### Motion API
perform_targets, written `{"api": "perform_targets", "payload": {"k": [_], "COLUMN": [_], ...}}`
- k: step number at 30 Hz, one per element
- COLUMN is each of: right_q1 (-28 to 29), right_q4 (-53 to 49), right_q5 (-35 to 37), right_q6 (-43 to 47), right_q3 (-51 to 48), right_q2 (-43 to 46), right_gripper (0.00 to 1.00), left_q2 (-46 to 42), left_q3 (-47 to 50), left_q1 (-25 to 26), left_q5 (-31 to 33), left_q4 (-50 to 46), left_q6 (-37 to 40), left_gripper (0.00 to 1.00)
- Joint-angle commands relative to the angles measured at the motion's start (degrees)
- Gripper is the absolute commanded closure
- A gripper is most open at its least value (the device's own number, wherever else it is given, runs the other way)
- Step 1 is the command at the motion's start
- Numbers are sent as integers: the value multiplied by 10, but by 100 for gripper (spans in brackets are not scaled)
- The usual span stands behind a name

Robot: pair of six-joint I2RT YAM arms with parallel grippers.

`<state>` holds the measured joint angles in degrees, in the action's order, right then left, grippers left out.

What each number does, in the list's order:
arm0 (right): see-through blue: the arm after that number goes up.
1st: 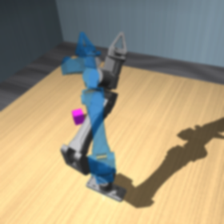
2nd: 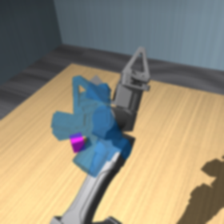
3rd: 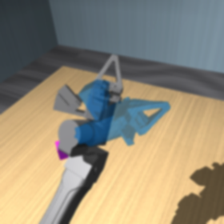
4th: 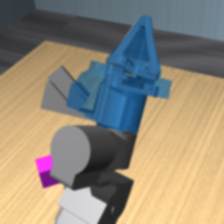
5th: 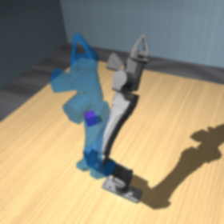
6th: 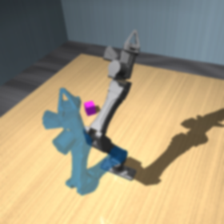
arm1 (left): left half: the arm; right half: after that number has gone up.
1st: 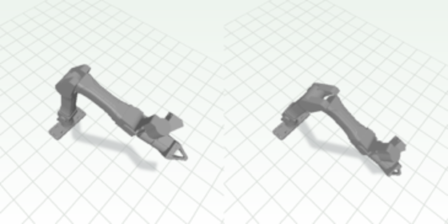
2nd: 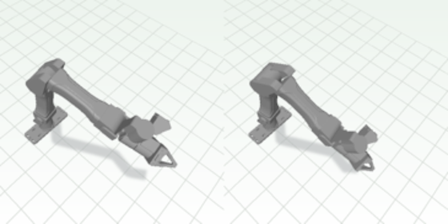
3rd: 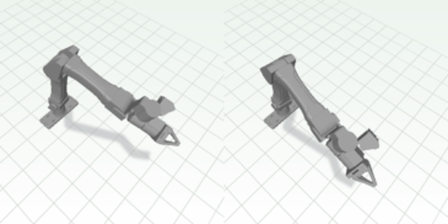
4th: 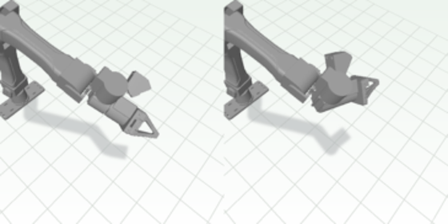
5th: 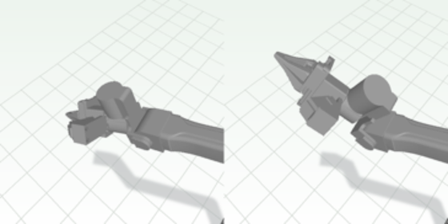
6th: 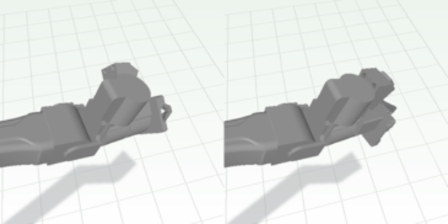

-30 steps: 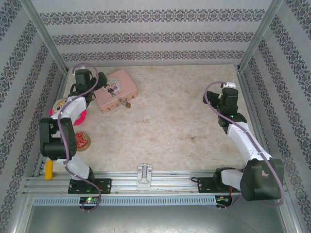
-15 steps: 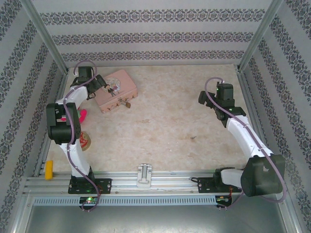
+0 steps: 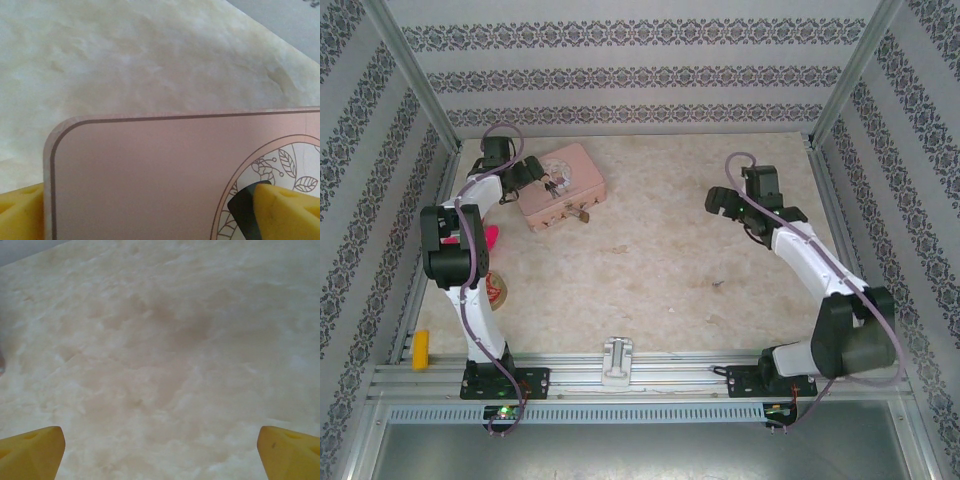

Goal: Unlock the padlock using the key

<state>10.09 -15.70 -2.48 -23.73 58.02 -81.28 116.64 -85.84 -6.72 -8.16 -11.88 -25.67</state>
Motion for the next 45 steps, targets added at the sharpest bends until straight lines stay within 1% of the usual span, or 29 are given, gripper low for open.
{"api": "perform_targets", "payload": {"k": [1, 5, 8, 11, 15, 18, 21, 25, 30, 32, 33, 37, 41, 45], "right_q1": [24, 69, 91, 110, 131, 136, 136, 136, 136, 136, 135, 134, 136, 141], "right_q4": [43, 51, 56, 53, 30, 16, 15, 22, 27, 26, 24, 18, 30, 35], "right_q5": [-78, -100, -132, -159, -170, -174, -174, -171, -147, -138, -133, -130, -125, -114], "right_q6": [-29, -26, -41, -51, -51, -54, -57, -58, -67, -73, -76, -88, -114, -129], "right_q3": [52, 151, 237, 326, 425, 457, 446, 395, 301, 264, 249, 182, 113, 66], "right_q2": [-61, -167, -249, -332, -412, -446, -452, -430, -377, -354, -342, -294, -245, -206], "right_gripper": [3, 11, 17, 22, 29, 33, 37, 43, 49, 50, 50, 57, 57, 57], "left_q2": [27, 42, 46, 47, 45, 39, 28, 12, -28, -52, -62, -101, -124, -139], "left_q3": [-9, -25, -28, -25, -18, -1, 22, 54, 122, 154, 167, 220, 263, 290], "left_q1": [24, 46, 61, 73, 90, 102, 113, 132, 167, 183, 192, 224, 244, 255], "left_q5": [-70, -88, -90, -97, -102, -108, -113, -126, -145, -136, -129, -110, -108, -107], "left_q4": [0, -6, -7, -3, -2, 7, 22, 41, 90, 110, 115, 148, 189, 214], "left_q6": [45, 56, 55, 48, 39, 27, 14, -11, -60, -83, -90, -125, -162, -187], "left_gripper": [7, 11, 12, 16, 17, 18, 19, 22, 33, 36, 37, 39, 40, 40]}}
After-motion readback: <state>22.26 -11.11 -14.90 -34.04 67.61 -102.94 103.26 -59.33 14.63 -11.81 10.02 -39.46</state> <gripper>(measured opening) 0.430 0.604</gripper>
